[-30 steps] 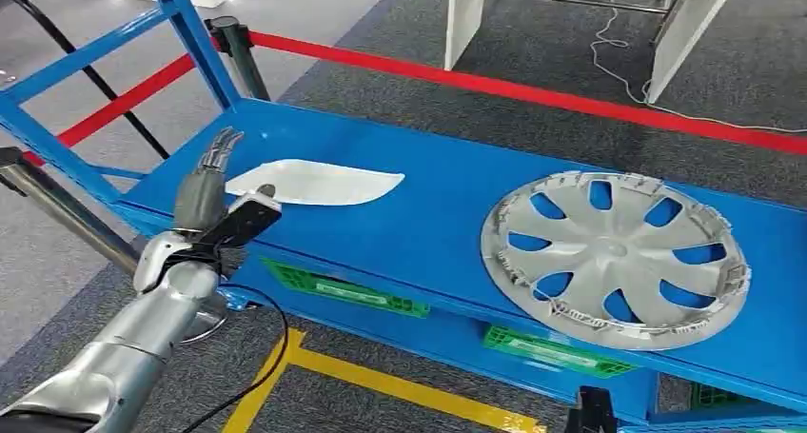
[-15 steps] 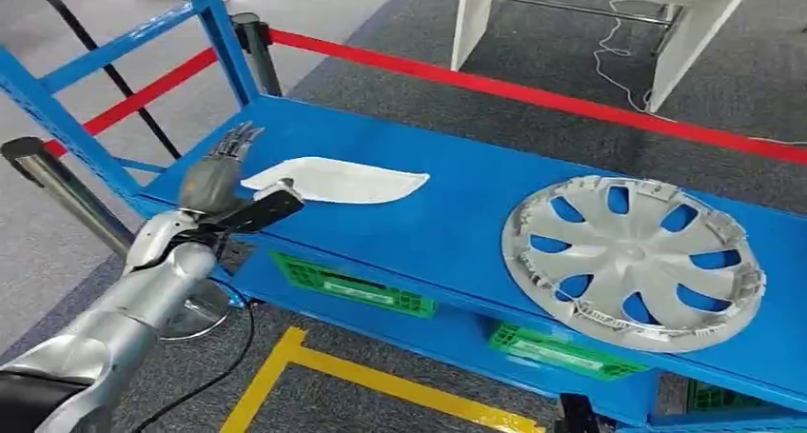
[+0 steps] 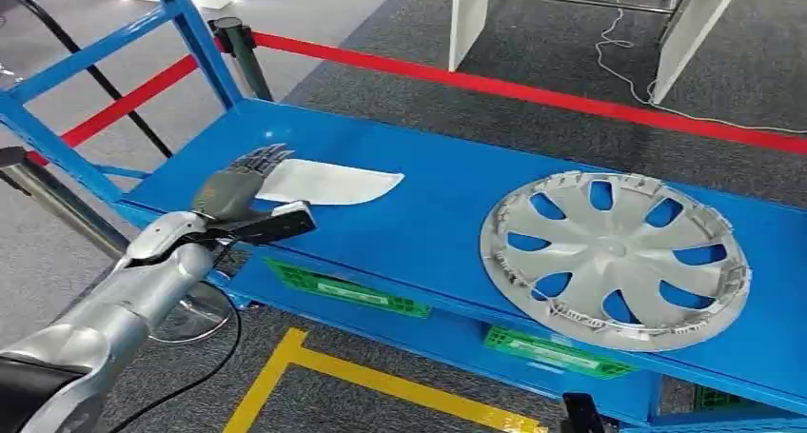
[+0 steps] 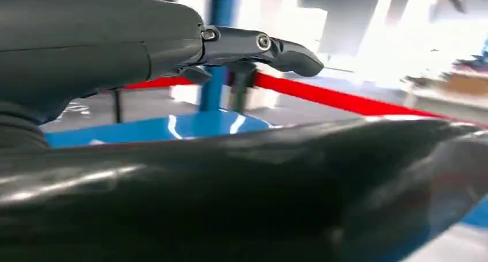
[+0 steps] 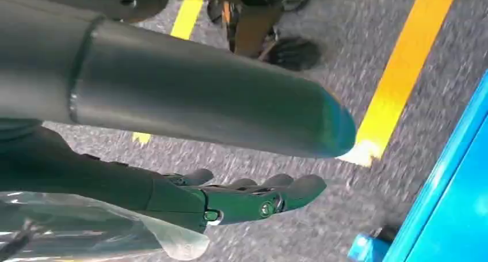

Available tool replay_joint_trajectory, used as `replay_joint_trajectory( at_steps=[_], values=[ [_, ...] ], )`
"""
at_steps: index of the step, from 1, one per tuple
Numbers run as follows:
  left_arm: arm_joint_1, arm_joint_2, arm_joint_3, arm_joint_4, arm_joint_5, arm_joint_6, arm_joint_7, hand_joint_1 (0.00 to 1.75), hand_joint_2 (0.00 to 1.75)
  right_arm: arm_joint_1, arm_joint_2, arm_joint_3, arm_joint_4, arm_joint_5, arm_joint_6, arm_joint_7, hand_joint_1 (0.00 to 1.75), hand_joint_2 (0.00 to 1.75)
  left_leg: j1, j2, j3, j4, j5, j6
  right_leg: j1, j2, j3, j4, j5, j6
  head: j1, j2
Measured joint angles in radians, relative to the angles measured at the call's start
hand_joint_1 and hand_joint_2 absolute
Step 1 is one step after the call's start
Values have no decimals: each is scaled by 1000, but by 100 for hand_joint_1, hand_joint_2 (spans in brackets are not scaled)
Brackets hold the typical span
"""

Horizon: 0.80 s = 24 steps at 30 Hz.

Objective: Take the parts from the cabinet and place them on the table.

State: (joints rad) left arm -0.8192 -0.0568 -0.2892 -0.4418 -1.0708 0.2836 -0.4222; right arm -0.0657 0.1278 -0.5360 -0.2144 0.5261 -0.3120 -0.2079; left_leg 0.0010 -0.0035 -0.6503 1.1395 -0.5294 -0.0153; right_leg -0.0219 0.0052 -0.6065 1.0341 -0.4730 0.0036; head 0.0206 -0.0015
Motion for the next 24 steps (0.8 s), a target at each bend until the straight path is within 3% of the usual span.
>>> replay_joint_trajectory(
  at_steps=[2,3,4,5,7,8,9,12,13,14,15,17,18,19,20,22,23,24],
  values=[
    [5,2,-6,12,0,-37,-34,0,0,0,0,7,0,13,6,0,0,0,1,0,-75,160,-65,-5,1,0,0,0,-1,-2,-1,0],
    [8,4,-13,18,-3,-48,-42,0,0,1,0,10,0,16,8,0,0,0,1,0,-97,204,-73,-4,2,0,0,0,-2,-3,-1,0],
    [10,5,-21,23,-10,-60,-44,0,0,3,0,12,1,19,8,-1,0,0,1,0,-97,198,-54,-1,3,1,2,0,-2,-4,-1,0],
    [10,6,-26,27,-13,-70,-46,0,0,3,0,14,1,22,8,-2,0,0,0,0,-79,154,-17,5,5,2,3,0,-2,-4,-1,0],
    [4,8,-32,32,-19,-97,-48,0,0,1,0,17,1,25,10,-3,0,0,-6,0,4,-32,82,24,7,4,8,0,-4,-4,-1,0],
    [0,10,-38,34,-23,-106,-49,0,0,1,0,18,1,25,11,-3,0,0,-13,-1,29,-87,89,36,7,4,8,-1,-5,-4,1,0],
    [-3,10,-44,36,-28,-114,-50,0,0,0,2,18,2,26,11,-3,0,0,-15,0,35,-100,88,40,12,4,5,-1,-5,0,1,0],
    [-8,10,-48,38,-27,-120,-57,0,0,2,3,21,4,26,16,-2,0,0,-18,-1,37,-113,80,47,8,2,4,-9,0,15,-1,0],
    [-10,8,-51,38,-31,-125,-58,0,0,2,2,22,5,26,16,-2,0,0,-5,2,48,-135,90,47,10,1,-3,-6,-9,21,0,0],
    [-13,9,-55,39,-40,-127,-58,0,0,2,2,22,5,26,16,-2,0,0,-7,2,51,-142,92,48,11,-1,-11,6,-21,24,0,0],
    [-20,10,-61,40,-50,-130,-57,0,0,1,2,22,5,26,16,-2,0,0,-5,3,51,-142,94,51,10,-1,-30,56,-52,28,2,0],
    [-20,8,-76,44,-68,-136,-48,0,0,1,2,22,5,26,19,-2,0,0,-6,2,50,-142,94,53,9,-1,-100,212,-122,33,0,0],
    [-19,8,-81,47,-76,-135,-41,0,0,2,2,22,5,27,19,-3,0,0,-7,2,50,-141,94,53,9,-1,-132,273,-140,37,1,0],
    [-19,9,-90,51,-90,-128,-29,0,0,3,2,22,5,27,20,-3,0,0,-7,2,51,-140,94,53,9,-1,-145,293,-133,40,1,0],
    [-19,10,-99,54,-100,-122,-21,0,0,4,2,22,5,27,20,-3,0,0,-6,2,51,-139,93,52,8,-2,-135,264,-104,43,0,0],
    [-22,12,-109,58,-122,-102,1,0,0,3,2,22,5,31,20,-2,0,0,-2,1,52,-131,87,45,3,-5,-56,95,-8,46,1,0],
    [-26,15,-119,60,-131,-90,12,0,0,2,2,22,5,32,21,-2,0,0,-2,1,50,-122,81,38,-1,-7,-21,15,12,48,2,0],
    [-30,20,-124,61,-140,-78,20,0,0,0,2,22,6,33,22,-2,0,0,-10,-1,42,-113,77,31,5,-5,2,2,-3,44,4,0]
  ],
)
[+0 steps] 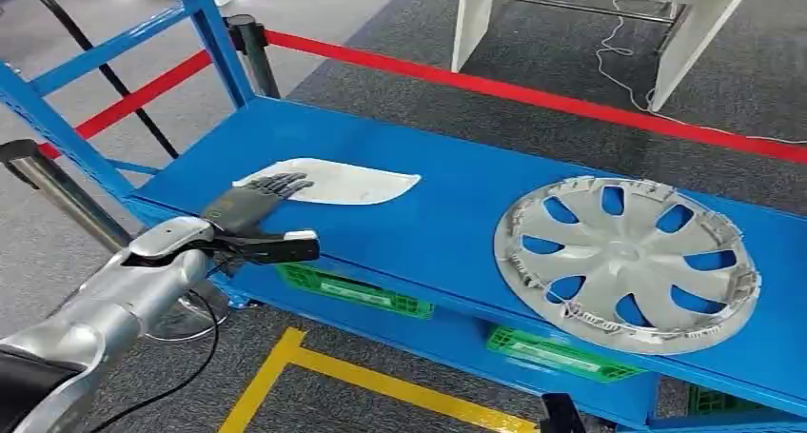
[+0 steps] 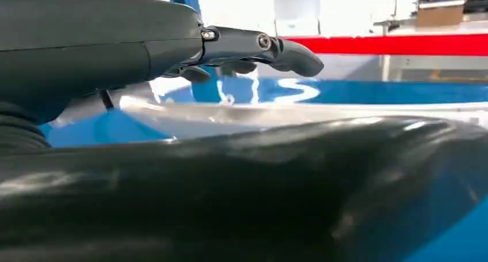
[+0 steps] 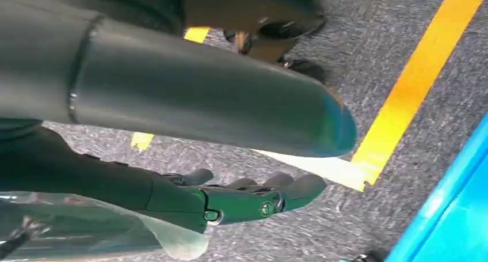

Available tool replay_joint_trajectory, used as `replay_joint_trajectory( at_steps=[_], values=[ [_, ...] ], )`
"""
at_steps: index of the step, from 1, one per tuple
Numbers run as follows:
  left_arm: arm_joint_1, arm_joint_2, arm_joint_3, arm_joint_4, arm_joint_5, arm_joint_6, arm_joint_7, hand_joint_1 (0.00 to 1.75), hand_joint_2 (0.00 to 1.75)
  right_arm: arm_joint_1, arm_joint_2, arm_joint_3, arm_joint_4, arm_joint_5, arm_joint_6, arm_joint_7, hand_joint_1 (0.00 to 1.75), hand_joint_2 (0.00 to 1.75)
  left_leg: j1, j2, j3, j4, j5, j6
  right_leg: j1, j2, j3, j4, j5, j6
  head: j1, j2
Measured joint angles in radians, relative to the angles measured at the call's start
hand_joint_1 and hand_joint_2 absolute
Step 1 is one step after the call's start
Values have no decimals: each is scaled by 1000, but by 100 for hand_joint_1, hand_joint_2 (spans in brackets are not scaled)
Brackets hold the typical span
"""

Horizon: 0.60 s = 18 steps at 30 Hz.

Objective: Take the parts from the cabinet and place them on the table.

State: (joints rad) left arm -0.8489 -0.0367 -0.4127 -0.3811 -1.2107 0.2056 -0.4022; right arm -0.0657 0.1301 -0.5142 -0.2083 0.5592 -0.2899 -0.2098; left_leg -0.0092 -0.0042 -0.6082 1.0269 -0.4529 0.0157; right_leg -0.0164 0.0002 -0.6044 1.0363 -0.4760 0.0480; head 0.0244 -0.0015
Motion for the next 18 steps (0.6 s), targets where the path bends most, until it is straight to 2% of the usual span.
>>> replay_joint_trajectory(
  at_steps=[1,3,4,5,6,7,9,10,11,12,14,15,16,18],
  values=[
    [-1,5,-4,2,-8,11,11,0,0,-2,0,0,0,2,0,0,0,0,0,-1,-3,3,2,-1,-2,3,-2,2,0,-14,-3,0],
    [-4,15,-13,6,-15,26,23,0,0,5,0,0,1,6,1,2,0,0,2,0,-2,1,6,-8,1,5,-6,5,0,-21,-3,0],
    [-6,20,-18,8,-15,28,24,0,0,6,-1,-2,1,9,1,2,0,0,2,0,-3,4,3,-11,-3,5,-5,1,3,-30,-3,0],
    [-7,24,-20,8,-14,29,24,0,0,5,-1,-2,1,9,-1,2,0,0,5,0,-8,16,-12,-18,-5,4,-2,-3,5,-37,-3,0],
    [-10,27,-22,9,-14,31,25,0,0,3,-1,-3,1,10,0,2,0,0,5,1,-25,58,-42,-24,-6,4,-2,-3,6,-45,-8,0],
    [-11,30,-23,10,-14,31,25,0,0,2,-1,-3,1,9,0,2,0,0,7,1,-54,128,-78,-29,-6,4,-2,-3,5,-47,-7,0],
    [-10,34,-24,15,-15,31,25,0,0,3,-1,-3,1,10,2,2,0,0,10,1,-123,277,-137,-35,-6,4,-2,-3,5,-48,-7,0],
    [-8,35,-25,17,-15,31,25,0,0,5,-1,-3,1,10,2,2,0,0,10,1,-139,311,-140,-35,-6,4,-2,-3,5,-48,-7,0],
    [-8,37,-26,18,-15,31,25,0,0,5,-1,-4,1,10,2,2,0,0,11,1,-132,294,-119,-34,-6,4,-2,-2,5,-48,-7,0],
    [-9,39,-26,19,-15,31,25,0,0,4,-1,-4,1,10,2,2,0,0,11,1,-105,235,-77,-30,-5,5,-1,-2,5,-48,-7,0],
    [-13,40,-26,19,-14,32,26,0,0,3,-1,-4,1,10,3,2,0,0,9,1,-24,63,9,-18,-5,6,2,-3,5,-47,-7,0],
    [-15,41,-26,19,-15,34,26,0,0,2,0,-4,1,10,3,2,0,0,4,0,1,21,2,-14,-2,6,0,-3,4,-44,-6,0],
    [-17,41,-26,19,-18,37,30,0,175,1,0,-4,1,10,3,2,0,0,2,0,5,1,2,-11,0,7,-4,-2,6,-40,-6,0],
    [-16,44,-27,21,-25,40,39,0,175,4,0,-4,1,10,3,1,0,0,0,0,0,2,-2,-10,-2,5,-5,-7,10,-29,-5,0]
  ],
)
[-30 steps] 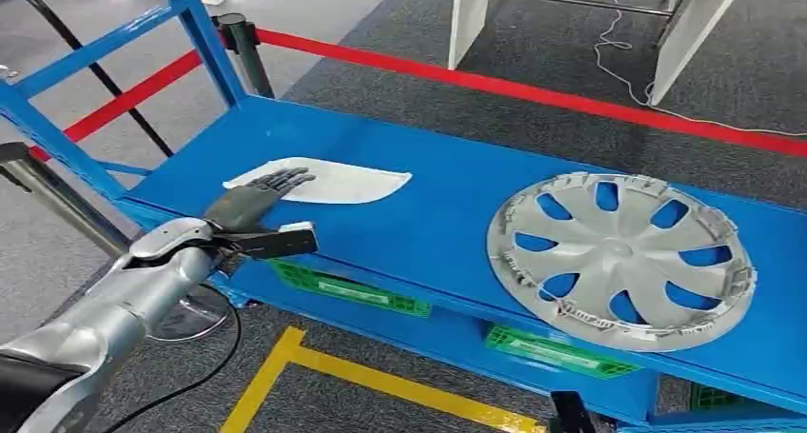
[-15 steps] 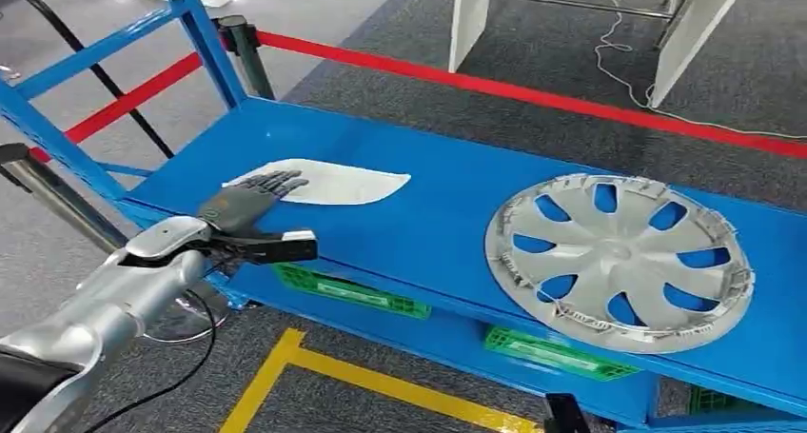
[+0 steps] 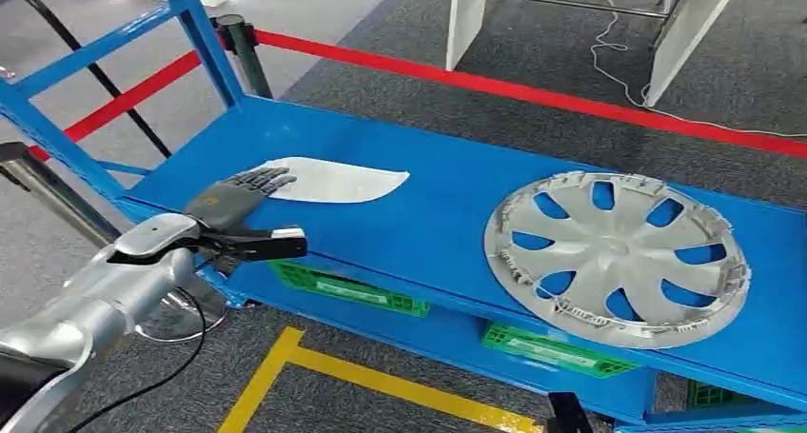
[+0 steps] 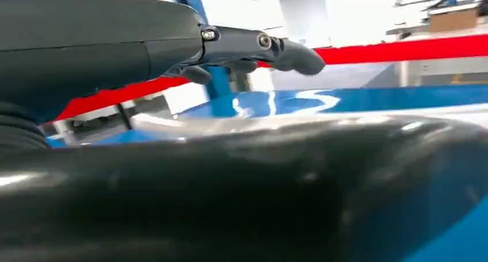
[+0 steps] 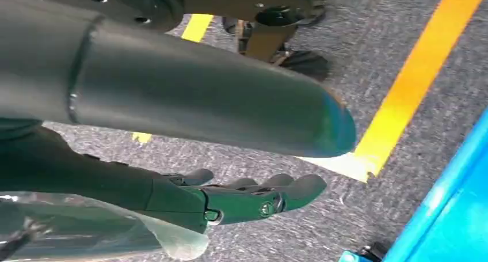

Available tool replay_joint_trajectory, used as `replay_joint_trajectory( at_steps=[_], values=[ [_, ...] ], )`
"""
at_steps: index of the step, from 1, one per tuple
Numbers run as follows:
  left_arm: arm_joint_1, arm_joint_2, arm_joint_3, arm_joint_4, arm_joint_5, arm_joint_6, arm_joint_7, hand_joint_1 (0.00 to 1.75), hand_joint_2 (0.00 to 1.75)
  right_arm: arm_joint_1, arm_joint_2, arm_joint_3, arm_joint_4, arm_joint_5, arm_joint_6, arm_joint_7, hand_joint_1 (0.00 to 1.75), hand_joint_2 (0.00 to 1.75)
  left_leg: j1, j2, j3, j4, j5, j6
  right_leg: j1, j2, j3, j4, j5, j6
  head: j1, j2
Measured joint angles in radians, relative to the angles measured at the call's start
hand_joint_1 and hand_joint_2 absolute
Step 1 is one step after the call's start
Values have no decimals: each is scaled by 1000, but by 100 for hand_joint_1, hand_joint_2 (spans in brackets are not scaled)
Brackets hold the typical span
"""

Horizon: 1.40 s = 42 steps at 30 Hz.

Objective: Take the parts from the cabinet and place them on the table.

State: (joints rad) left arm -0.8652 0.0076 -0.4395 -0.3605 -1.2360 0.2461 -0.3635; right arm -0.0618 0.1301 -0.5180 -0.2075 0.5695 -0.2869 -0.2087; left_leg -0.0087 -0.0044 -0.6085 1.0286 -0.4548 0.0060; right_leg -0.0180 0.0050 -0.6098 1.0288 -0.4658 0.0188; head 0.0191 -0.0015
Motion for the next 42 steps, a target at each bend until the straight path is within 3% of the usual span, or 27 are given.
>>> replay_joint_trajectory(
  at_steps=[1,2,3,6,7,8,9,11,13,16,18,19,21,22,23,25,27,31,32,33,34,36,37,38,39,40,42],
  values=[
    [0,4,0,0,0,1,1,0,175,0,0,0,0,0,0,-2,0,0,0,0,1,-5,3,5,0,0,2,-5,2,7,-1,0],
    [-1,5,-1,0,-2,2,1,0,175,0,0,0,0,0,1,-4,0,0,11,3,9,-21,12,13,0,0,-7,1,-9,11,0,0],
    [-3,8,-1,1,-5,2,1,0,175,0,0,0,0,1,1,-7,0,0,10,3,11,-24,14,18,2,-1,-18,25,-31,12,2,0],
    [-2,19,-2,3,-8,5,-3,0,175,3,0,0,0,1,4,-11,0,0,9,4,9,-23,15,22,0,-1,-114,246,-130,16,6,0],
    [0,21,-2,6,-8,6,-4,0,175,5,0,0,0,1,4,-13,0,0,8,4,8,-22,15,22,0,-1,-138,295,-141,18,6,0],
    [2,22,-2,7,-8,6,-4,0,175,5,0,0,0,2,5,-15,0,0,8,2,9,-21,14,22,0,-2,-141,297,-128,18,6,0],
    [2,24,-3,8,-8,6,-4,0,175,5,0,0,0,2,5,-18,0,0,8,2,9,-19,14,23,0,-2,-121,250,-92,17,6,0],
    [1,27,-3,8,-7,6,-4,0,175,3,0,0,0,2,5,-20,0,0,9,1,10,-13,9,18,-1,-4,-39,79,-4,15,6,0],
    [-1,34,-3,8,-6,9,-4,0,175,1,0,-1,0,2,5,-20,0,0,1,0,0,2,3,8,1,-3,7,-1,-11,11,8,0],
    [0,40,-3,10,-4,13,-8,0,175,5,-1,-3,0,3,5,-17,0,0,4,0,-1,-2,9,0,6,-1,0,10,-10,-1,7,0],
    [-1,43,-3,10,-3,14,-10,0,175,3,-2,-5,0,7,3,-16,0,0,7,1,-11,21,-17,-12,-1,-2,5,2,-3,-16,5,0],
    [-2,45,-3,10,-3,15,-11,0,175,1,-2,-6,0,8,4,-15,0,0,7,1,-30,72,-49,-17,-1,-2,5,2,-3,-22,3,0],
    [0,47,-3,10,-5,14,-11,0,175,1,-1,-6,0,12,5,-14,0,0,10,1,-103,236,-123,-25,-1,-1,4,2,-3,-24,4,0],
    [2,47,-4,11,-9,13,-11,0,175,3,-2,-6,0,14,5,-12,0,0,11,1,-132,296,-141,-27,-1,-2,4,2,-3,-24,3,0],
    [3,47,-5,12,-10,13,-11,0,175,4,-2,-6,0,15,5,-12,0,0,12,1,-139,306,-132,-27,-1,-2,4,2,-4,-24,4,0],
    [2,48,-8,12,-26,17,-10,0,175,2,-2,-6,0,17,5,-12,0,0,13,1,-93,207,-59,-22,-1,-1,6,3,-4,-24,4,0],
    [-4,51,-14,12,-43,23,-3,0,175,0,0,-6,0,18,5,-13,0,0,11,1,-11,29,22,-9,-1,0,10,2,-6,-21,4,0],
    [-13,54,-24,12,-63,43,17,0,175,1,1,-7,1,19,5,-10,0,0,2,0,0,-2,1,0,1,-1,2,-4,0,-2,5,0],
    [-14,55,-25,12,-63,46,18,0,175,1,1,-7,1,20,5,-9,0,0,6,0,4,-17,8,8,4,-1,4,-7,1,7,4,0],
    [-16,53,-26,12,-63,48,19,0,0,1,1,-7,1,20,6,-9,0,0,11,3,12,-27,14,12,3,0,-6,2,-13,10,6,0],
    [-20,53,-26,12,-63,51,19,0,0,0,1,-7,1,20,5,-9,0,0,13,3,13,-30,17,17,5,-1,-23,38,-42,13,9,0],
    [-23,54,-26,13,-61,56,19,0,0,1,1,-7,1,20,5,-8,0,0,11,3,12,-30,17,19,4,-2,-91,190,-113,15,9,0],
    [-22,53,-27,13,-61,58,19,0,0,2,1,-8,1,20,6,-8,0,0,11,3,12,-29,16,20,5,-2,-125,260,-136,17,9,0],
    [-21,53,-27,13,-61,61,19,0,0,4,1,-10,1,20,5,-8,0,0,10,3,12,-29,16,21,5,-2,-144,298,-138,19,10,0],
    [-19,52,-28,14,-60,64,19,0,0,4,1,-11,1,21,5,-7,0,0,11,2,13,-28,15,21,4,-2,-139,282,-116,20,9,0],
    [-19,52,-28,14,-58,66,19,0,0,3,1,-11,1,22,5,-7,0,0,11,1,13,-27,15,20,4,-2,-112,221,-75,20,10,0],
    [-19,51,-28,14,-57,67,19,0,0,2,1,-12,1,27,6,-6,0,0,13,1,13,-18,8,12,0,-6,-25,43,10,21,10,0]
  ],
)
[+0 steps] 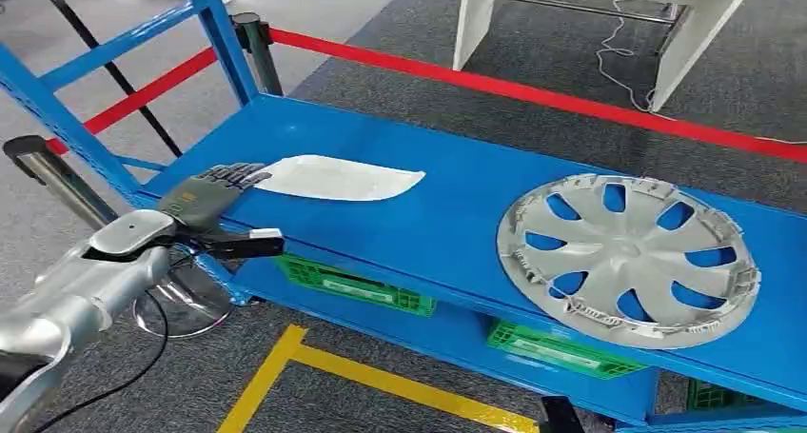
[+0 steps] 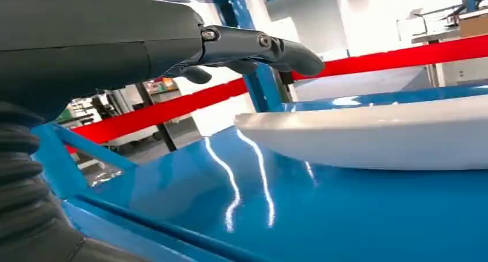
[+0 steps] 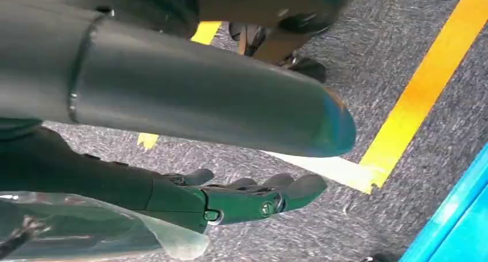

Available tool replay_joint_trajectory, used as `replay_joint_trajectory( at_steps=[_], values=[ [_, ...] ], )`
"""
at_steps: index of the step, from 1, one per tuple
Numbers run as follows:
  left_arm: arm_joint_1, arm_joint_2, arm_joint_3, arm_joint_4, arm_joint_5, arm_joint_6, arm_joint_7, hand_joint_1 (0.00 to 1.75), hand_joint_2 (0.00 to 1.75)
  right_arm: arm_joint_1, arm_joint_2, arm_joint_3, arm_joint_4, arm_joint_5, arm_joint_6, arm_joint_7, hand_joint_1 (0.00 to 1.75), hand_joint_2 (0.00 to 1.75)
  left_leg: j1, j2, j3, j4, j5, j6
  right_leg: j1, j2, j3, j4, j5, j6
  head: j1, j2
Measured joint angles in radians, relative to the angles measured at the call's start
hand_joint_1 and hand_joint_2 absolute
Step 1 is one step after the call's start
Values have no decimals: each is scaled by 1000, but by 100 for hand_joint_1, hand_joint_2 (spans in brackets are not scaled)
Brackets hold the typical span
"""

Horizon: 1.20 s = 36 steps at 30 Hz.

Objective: Take the parts from the cabinet and place them on the table.

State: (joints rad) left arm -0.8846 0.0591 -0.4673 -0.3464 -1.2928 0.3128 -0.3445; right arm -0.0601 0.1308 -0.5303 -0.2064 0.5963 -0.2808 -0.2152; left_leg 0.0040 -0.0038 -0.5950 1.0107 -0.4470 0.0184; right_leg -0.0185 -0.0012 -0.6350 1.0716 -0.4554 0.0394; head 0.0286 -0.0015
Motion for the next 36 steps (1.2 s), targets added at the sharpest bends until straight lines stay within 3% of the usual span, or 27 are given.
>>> replay_joint_trajectory(
  at_steps=[1,2,5,7,8,10,11,12,13,15,16,20,21,22,25,26,27,28,30,31,32,35,36],
  values=[
    [0,0,0,0,2,0,0,0,0,-2,0,0,0,3,0,0,0,0,-7,-1,-5,5,-5,-7,4,1,24,-28,-17,0,0,0],
    [-1,1,1,0,4,-1,2,0,0,-3,2,0,0,5,1,0,0,0,-8,-1,-12,16,-5,-10,1,3,28,-42,-18,-10,-3,0],
    [-1,2,2,1,6,-1,3,0,0,1,2,-3,1,8,1,2,0,0,-7,-2,-11,13,-2,-18,4,5,26,-38,-16,-24,0,0],
    [-4,1,2,1,6,-1,3,0,0,-3,2,-5,1,9,-1,2,0,0,-4,0,-25,50,-36,-29,-1,3,30,-42,-13,-37,-3,0],
    [-6,2,3,1,6,-2,3,0,0,-4,2,-7,1,9,-1,2,0,0,-2,0,-52,114,-70,-35,-1,4,30,-42,-14,-43,-3,0],
    [-5,6,4,3,7,-6,3,0,0,-3,5,-9,1,10,0,3,0,0,-1,0,-131,282,-139,-41,-1,5,30,-42,-15,-45,-3,0],
    [-3,8,4,4,7,-8,3,0,0,-2,5,-10,1,11,0,5,0,0,0,0,-151,323,-145,-42,-1,5,30,-42,-15,-45,-2,0],
    [-2,10,4,5,8,-9,3,0,0,-1,5,-10,1,11,-1,5,0,0,0,0,-150,316,-129,-41,-1,5,32,-42,-16,-45,-3,0],
    [-2,11,4,5,9,-9,3,0,0,-1,5,-11,1,11,-1,5,0,0,0,0,-129,266,-90,-38,0,5,33,-42,-16,-45,-3,0],
    [-6,16,5,5,13,-9,3,0,0,-4,7,-12,2,11,-2,6,0,0,-2,0,-48,90,6,-25,0,6,38,-42,-18,-44,-3,0],
    [-9,18,6,5,15,-10,2,0,0,-4,10,-13,2,11,-2,6,0,0,-6,-1,-19,32,9,-18,0,6,37,-42,-19,-42,0,0],
    [-12,21,6,6,15,-18,0,0,0,-2,15,-13,4,11,-2,15,0,0,-14,-1,-17,8,3,-7,1,4,31,-49,-12,-21,-3,0],
    [-13,22,6,6,15,-19,0,0,0,-3,15,-13,4,11,-2,16,0,0,-2,1,-8,-11,13,1,3,4,24,-46,-20,-14,0,0],
    [-15,20,6,6,15,-19,0,0,0,-4,15,-13,4,11,-2,16,0,0,-3,2,-5,-15,15,4,5,3,13,-27,-40,-12,0,0],
    [-15,20,6,6,15,-23,0,0,0,-3,15,-13,4,11,-2,18,0,0,-4,3,-7,-15,16,8,4,3,-83,188,-138,-8,0,0],
    [-12,19,6,7,15,-26,-1,0,0,-1,15,-13,4,11,-2,18,0,0,-5,2,-7,-14,15,8,4,3,-112,246,-153,-5,2,0],
    [-10,19,6,9,15,-31,-1,0,0,0,15,-13,5,11,-2,20,0,0,-4,2,-6,-14,15,8,4,3,-118,253,-142,-4,0,0],
    [-10,19,6,10,15,-32,-2,0,0,-1,15,-13,5,11,-2,21,0,0,-4,1,-6,-13,14,8,4,3,-100,211,-107,-4,1,0],
    [-13,19,6,10,15,-33,-2,0,0,-3,15,-13,5,11,-2,23,0,0,-2,0,-6,-6,10,2,2,1,-19,41,-18,-4,1,0],
    [-15,19,6,10,15,-33,-2,0,0,-4,16,-13,5,11,-2,23,0,0,-2,0,-8,0,5,-4,0,0,10,-25,-9,-4,1,0],
    [-18,20,6,10,15,-35,-2,0,0,-6,17,-13,5,11,-1,24,0,0,-11,-2,-16,11,1,-9,2,2,33,-44,-22,-6,2,0],
    [-20,21,7,11,15,-50,-2,0,0,-1,17,-14,6,11,0,27,0,0,-9,-2,-17,8,6,-16,6,5,27,-36,-23,-23,-2,0],
    [-20,20,7,11,15,-52,-2,0,0,-2,17,-14,6,11,0,28,0,0,-8,-2,-18,12,2,-20,0,5,30,-42,-19,-31,0,0]
  ],
)
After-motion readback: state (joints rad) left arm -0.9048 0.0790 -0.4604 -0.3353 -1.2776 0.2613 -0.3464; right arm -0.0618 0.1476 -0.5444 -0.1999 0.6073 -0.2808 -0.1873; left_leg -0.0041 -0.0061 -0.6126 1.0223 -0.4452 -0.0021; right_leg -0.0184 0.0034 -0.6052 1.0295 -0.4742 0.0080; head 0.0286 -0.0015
